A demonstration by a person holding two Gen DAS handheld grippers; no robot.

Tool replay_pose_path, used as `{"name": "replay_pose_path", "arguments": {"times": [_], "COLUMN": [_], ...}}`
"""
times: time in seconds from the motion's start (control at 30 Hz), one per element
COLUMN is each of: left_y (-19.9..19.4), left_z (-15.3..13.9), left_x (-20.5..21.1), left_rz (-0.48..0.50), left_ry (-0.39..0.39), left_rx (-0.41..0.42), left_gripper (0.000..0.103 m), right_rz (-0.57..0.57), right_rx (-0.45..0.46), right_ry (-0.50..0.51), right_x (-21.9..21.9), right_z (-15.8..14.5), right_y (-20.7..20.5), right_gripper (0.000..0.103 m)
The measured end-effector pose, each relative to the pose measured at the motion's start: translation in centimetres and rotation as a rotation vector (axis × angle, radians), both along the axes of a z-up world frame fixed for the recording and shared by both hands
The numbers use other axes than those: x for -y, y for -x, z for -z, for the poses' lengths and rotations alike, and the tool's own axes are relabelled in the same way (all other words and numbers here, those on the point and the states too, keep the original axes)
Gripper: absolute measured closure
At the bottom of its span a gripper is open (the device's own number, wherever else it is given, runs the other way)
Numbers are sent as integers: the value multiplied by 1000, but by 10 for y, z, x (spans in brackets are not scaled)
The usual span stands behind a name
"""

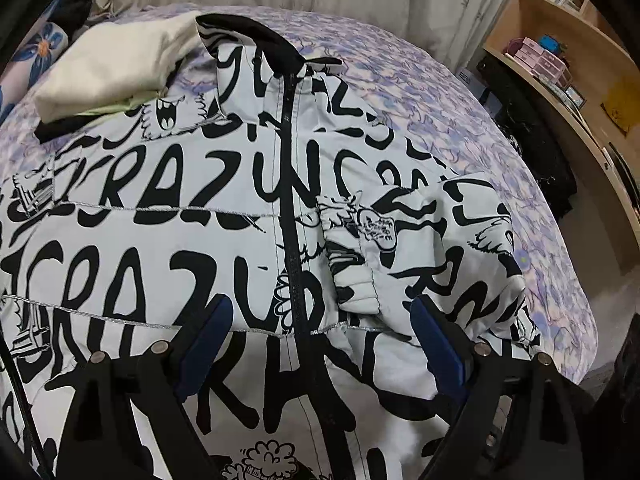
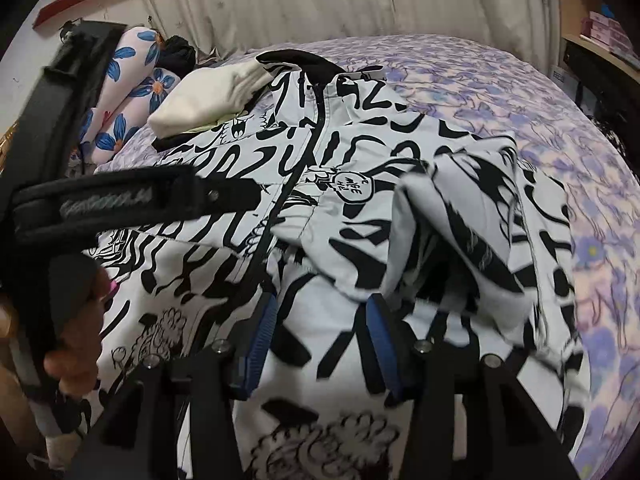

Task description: Fold large clothes

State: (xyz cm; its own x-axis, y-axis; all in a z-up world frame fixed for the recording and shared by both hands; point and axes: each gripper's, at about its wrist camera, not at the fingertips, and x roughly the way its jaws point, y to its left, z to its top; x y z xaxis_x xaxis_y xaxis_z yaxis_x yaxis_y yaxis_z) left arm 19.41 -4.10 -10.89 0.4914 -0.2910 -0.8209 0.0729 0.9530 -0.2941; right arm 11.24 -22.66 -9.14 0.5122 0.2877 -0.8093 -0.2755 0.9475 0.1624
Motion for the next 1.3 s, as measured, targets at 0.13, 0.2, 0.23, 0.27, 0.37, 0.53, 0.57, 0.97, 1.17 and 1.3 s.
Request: {"name": "replay_pose_path", "arguments": {"times": [0.13,0.2,0.23,0.27,0.37,0.53,0.57,0.97,1.17,1.3], "left_y": [-6,-14,-17,-21,-34,-56,-60,-70,-55,-43], "left_z": [11,17,20,21,28,52,56,29,-51,-75], "left_x": [-5,-8,-9,-8,-4,11,15,63,45,-4], "left_rz": [13,20,25,33,72,88,94,163,95,2], "left_ry": [67,119,138,155,193,199,198,-59,-145,-146], "left_rx": [-37,-58,-62,-64,-85,-161,-179,8,290,347], "left_gripper": [14,14,15,18,50,54,54,91,92,92], "right_rz": [68,109,125,141,176,207,212,295,345,372], "right_rx": [-7,-7,-6,-7,-19,-21,-18,-36,-36,-20], "right_ry": [-68,-117,-137,-146,-174,-184,-183,-202,-203,-195], "right_x": [15,27,32,36,47,60,62,79,91,98], "right_z": [-4,-6,-8,-9,-8,-9,-9,5,2,-4], "right_y": [11,17,19,21,22,18,17,4,-1,-3], "right_gripper": [56,56,56,56,56,56,56,56,56,56]}}
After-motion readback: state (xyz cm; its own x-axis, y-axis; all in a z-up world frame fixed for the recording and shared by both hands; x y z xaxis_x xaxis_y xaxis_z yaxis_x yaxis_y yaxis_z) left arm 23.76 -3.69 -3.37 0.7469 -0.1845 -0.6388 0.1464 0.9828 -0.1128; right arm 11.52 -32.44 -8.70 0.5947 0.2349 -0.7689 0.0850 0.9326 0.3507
